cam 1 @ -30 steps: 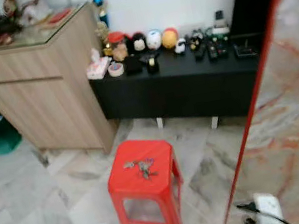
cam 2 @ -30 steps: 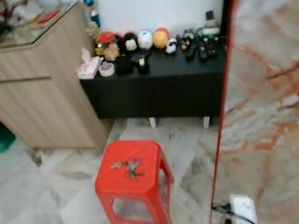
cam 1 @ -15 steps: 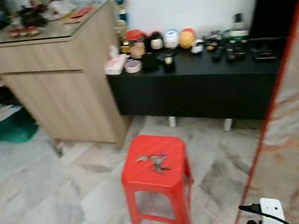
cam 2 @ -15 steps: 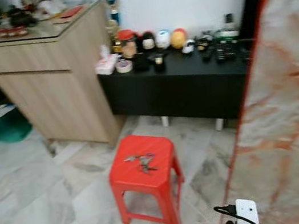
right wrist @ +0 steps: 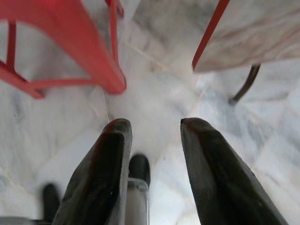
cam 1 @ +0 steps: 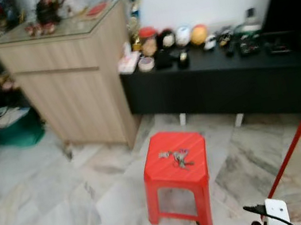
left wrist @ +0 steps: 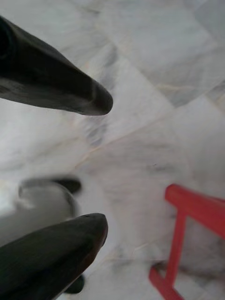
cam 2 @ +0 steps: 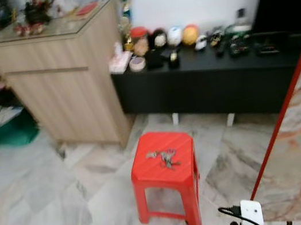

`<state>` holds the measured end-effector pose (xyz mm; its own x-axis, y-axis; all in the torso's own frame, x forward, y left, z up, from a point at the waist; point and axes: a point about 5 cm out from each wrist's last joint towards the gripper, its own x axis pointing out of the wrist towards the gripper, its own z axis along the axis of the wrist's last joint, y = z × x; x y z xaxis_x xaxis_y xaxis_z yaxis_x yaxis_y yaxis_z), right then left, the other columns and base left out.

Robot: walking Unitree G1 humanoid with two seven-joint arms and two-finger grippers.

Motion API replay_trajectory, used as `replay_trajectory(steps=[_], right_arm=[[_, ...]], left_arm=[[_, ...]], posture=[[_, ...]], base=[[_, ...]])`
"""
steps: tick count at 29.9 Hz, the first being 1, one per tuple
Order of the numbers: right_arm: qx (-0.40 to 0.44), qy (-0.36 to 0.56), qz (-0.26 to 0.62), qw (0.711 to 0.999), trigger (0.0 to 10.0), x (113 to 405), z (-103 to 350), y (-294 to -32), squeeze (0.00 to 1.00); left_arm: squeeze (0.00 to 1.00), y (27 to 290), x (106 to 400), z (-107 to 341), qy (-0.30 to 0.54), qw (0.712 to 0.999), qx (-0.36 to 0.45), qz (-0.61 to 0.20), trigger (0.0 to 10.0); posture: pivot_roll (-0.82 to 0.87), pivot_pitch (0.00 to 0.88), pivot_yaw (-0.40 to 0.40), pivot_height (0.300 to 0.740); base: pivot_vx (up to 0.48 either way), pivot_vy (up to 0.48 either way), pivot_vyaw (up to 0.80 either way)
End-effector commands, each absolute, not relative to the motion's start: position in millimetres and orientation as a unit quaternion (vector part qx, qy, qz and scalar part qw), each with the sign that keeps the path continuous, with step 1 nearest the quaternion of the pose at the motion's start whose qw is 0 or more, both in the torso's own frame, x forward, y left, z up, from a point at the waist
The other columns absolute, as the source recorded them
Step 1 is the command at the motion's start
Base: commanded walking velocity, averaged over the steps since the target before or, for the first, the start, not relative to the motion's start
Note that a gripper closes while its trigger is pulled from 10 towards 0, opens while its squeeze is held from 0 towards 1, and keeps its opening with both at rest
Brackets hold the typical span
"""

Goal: Hang keys on a hook

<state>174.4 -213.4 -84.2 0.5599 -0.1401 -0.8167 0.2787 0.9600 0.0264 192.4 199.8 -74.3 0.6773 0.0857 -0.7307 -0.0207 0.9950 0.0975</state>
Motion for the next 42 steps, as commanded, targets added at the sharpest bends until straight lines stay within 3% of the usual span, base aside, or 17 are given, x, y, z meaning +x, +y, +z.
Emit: replay_trajectory(steps=[1, 18, 42], right_arm=[[0.084, 0.449, -0.110, 0.883, 10.0, 180.5, -83.0, -204.8, 0.00], [0.083, 0.451, -0.110, 0.882, 10.0, 178.5, -83.9, -205.0, 0.00], [0.085, 0.449, -0.109, 0.883, 10.0, 177.5, -84.0, -205.9, 0.00]], left_arm=[[0.00, 207.5, 184.9, -77.1, 0.413, 0.909, 0.046, 0.038, 10.0], [0.00, 209.5, 182.0, -78.3, 0.418, 0.906, 0.047, 0.038, 10.0], [0.00, 207.8, 179.8, -79.7, 0.421, 0.906, 0.041, 0.037, 10.0]], posture=[[0.00, 0.016, 0.010, 0.740], [-0.01, 0.006, 0.016, 0.740], [0.00, 0.018, 0.010, 0.740]], base=[[0.000, 0.480, 0.00], [0.000, 0.472, 0.00], [0.000, 0.000, 0.00]])
